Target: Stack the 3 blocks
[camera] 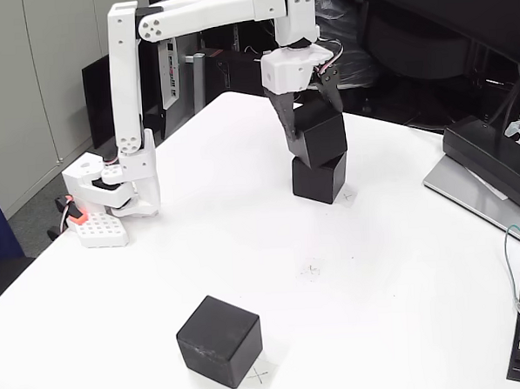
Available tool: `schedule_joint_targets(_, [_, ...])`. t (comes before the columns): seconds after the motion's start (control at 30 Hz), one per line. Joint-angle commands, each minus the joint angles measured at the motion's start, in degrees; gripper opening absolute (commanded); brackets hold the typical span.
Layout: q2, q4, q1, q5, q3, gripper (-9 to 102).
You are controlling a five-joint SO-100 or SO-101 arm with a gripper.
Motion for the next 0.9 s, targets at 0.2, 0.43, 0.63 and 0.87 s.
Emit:
schedule_joint_targets(0.2, [0.09,-0.35,-0.35,0.62,-0.88,5])
schedule_joint_targets(0.43, [0.09,-0.35,0.26,0.62,-0.88,26])
schedule_joint_targets(0.63, [0.26,-0.35,-0.18,0.62,-0.88,40])
schedule_joint_targets(0.87, [0.79,0.09,0.35,0.53,-0.97,48])
